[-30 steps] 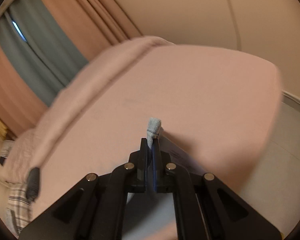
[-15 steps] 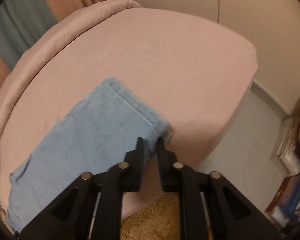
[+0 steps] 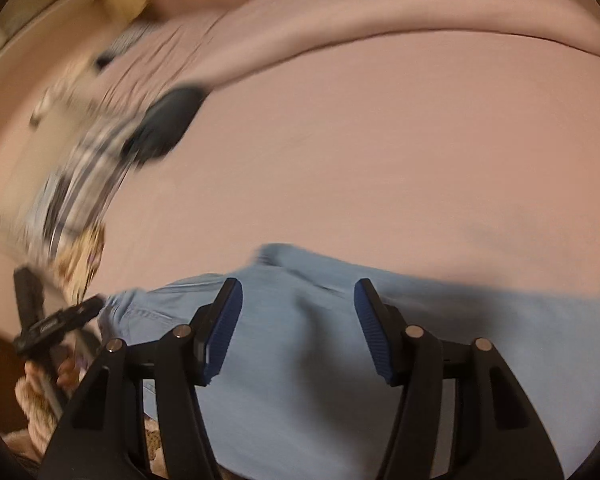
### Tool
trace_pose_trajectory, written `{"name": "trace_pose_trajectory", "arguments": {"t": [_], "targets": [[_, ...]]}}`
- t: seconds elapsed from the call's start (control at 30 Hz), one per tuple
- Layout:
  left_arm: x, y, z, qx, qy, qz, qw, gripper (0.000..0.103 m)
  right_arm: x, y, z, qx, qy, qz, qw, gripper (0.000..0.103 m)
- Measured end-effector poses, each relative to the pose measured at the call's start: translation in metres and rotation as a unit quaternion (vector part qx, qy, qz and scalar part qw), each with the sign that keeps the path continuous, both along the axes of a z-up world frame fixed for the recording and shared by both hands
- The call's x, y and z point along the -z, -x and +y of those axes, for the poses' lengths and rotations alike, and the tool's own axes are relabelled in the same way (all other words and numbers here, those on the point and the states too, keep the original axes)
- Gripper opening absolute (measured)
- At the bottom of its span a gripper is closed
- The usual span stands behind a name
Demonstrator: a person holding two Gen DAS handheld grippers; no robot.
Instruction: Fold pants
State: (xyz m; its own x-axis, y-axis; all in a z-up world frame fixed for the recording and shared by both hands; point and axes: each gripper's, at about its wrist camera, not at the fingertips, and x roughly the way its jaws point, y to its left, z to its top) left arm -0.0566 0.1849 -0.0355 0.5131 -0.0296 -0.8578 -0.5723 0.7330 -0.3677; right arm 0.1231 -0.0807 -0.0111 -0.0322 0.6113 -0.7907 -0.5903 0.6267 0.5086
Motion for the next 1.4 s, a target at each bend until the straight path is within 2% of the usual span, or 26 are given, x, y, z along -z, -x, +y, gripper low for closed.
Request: {"name": "trace_pose_trajectory", "arguments": {"t": [0.03, 0.07, 0.1, 0.13, 0.17, 0.23, 0.27, 0.3, 0.37, 0.5, 0.53, 0.57, 0.63, 0.73, 0.8, 0.87, 0.93, 1.03, 1.13, 1.23, 1.27, 1.3, 1.37, 1.4], "targets": [[0.003, 0.001, 0.001, 0.0, 0.002, 0.003, 1.0, 0.083, 0.007, 0.0, 0.02, -0.021, 0.005, 0.006, 1.0, 0.058], [0.008, -0.001, 0.0, 0.006, 0.012, -0.008, 0.9999, 0.067, 0.015, 0.0, 0.042, -0.042, 0.018, 0.009, 0.999, 0.058], [0.009, 0.003, -0.004, 0.007, 0.014, -0.014, 0.9998, 0.06, 0.021, 0.0, 0.052, -0.056, 0.029, 0.009, 0.998, 0.058], [0.009, 0.003, -0.006, 0.002, 0.0, -0.014, 0.9999, 0.054, 0.028, -0.001, 0.061, -0.068, 0.044, 0.009, 0.997, 0.058], [0.007, 0.004, -0.01, 0.007, -0.018, -0.013, 0.9997, 0.05, 0.038, 0.0, 0.07, -0.079, 0.064, 0.011, 0.995, 0.059], [0.002, 0.01, -0.016, 0.007, -0.029, -0.028, 0.9992, 0.046, 0.056, 0.003, 0.08, -0.102, 0.096, 0.012, 0.99, 0.058], [-0.001, 0.012, -0.017, 0.005, -0.03, -0.033, 0.999, 0.045, 0.059, 0.007, 0.083, -0.107, 0.098, -0.003, 0.989, 0.046], [-0.003, 0.014, -0.018, 0.004, -0.034, -0.038, 0.9987, 0.043, 0.056, 0.009, 0.084, -0.111, 0.092, -0.02, 0.989, 0.01], [-0.014, 0.02, -0.02, 0.007, -0.048, -0.049, 0.9976, 0.041, 0.053, 0.007, 0.083, -0.105, 0.082, -0.007, 0.991, 0.01], [-0.038, 0.021, -0.025, 0.017, -0.087, -0.084, 0.9926, 0.041, 0.025, -0.005, 0.074, -0.064, 0.044, -0.029, 0.997, 0.009], [-0.043, 0.02, -0.026, 0.018, -0.106, -0.089, 0.9902, 0.041, 0.017, -0.01, 0.073, -0.05, 0.03, -0.029, 0.998, 0.008], [-0.048, 0.018, -0.026, 0.02, -0.136, -0.085, 0.9868, 0.042, 0.012, -0.015, 0.068, -0.043, 0.015, -0.026, 0.999, 0.008], [-0.041, 0.007, -0.022, 0.013, -0.157, -0.064, 0.9854, 0.042, 0.01, -0.021, 0.069, -0.041, 0.0, -0.02, 0.999, 0.008], [-0.013, -0.008, -0.009, 0.009, -0.152, -0.022, 0.9881, 0.042, 0.029, -0.015, 0.098, -0.049, 0.04, -0.032, 0.997, 0.008], [0.006, -0.013, -0.002, 0.013, -0.161, 0.003, 0.9868, 0.044, 0.053, -0.009, 0.112, -0.052, 0.084, -0.044, 0.994, 0.009], [0.013, -0.016, 0.0, 0.005, -0.166, 0.008, 0.986, 0.045, 0.068, -0.008, 0.112, -0.046, 0.093, -0.05, 0.993, 0.01], [0.012, -0.019, 0.0, 0.001, -0.169, 0.015, 0.9856, 0.045, 0.067, -0.009, 0.106, -0.043, 0.088, -0.06, 0.993, 0.009], [0.006, -0.014, -0.002, 0.0, -0.168, 0.019, 0.9855, 0.046, 0.067, -0.012, 0.103, -0.042, 0.094, -0.063, 0.993, 0.009], [-0.012, -0.007, -0.008, -0.002, -0.167, 0.017, 0.9859, 0.047, 0.066, -0.006, 0.11, -0.043, 0.1, -0.075, 0.991, 0.009], [-0.044, 0.005, -0.016, -0.032, -0.207, 0.005, 0.9779, 0.047, 0.066, -0.004, 0.114, -0.042, 0.105, -0.083, 0.99, 0.01], [-0.058, 0.007, -0.021, -0.032, -0.216, -0.012, 0.9758, 0.047, 0.066, -0.003, 0.117, -0.042, 0.105, -0.083, 0.99, 0.01], [-0.063, 0.005, -0.022, -0.024, -0.209, -0.025, 0.9774, 0.047, 0.065, -0.003, 0.117, -0.042, 0.106, -0.084, 0.99, 0.01], [-0.068, -0.006, -0.034, 0.023, -0.152, -0.06, 0.9863, 0.047, 0.065, -0.003, 0.116, -0.041, 0.106, -0.086, 0.99, 0.01], [-0.066, -0.012, -0.038, 0.042, -0.135, -0.067, 0.9877, 0.047, 0.065, -0.003, 0.116, -0.039, 0.106, -0.086, 0.99, 0.01]]}}
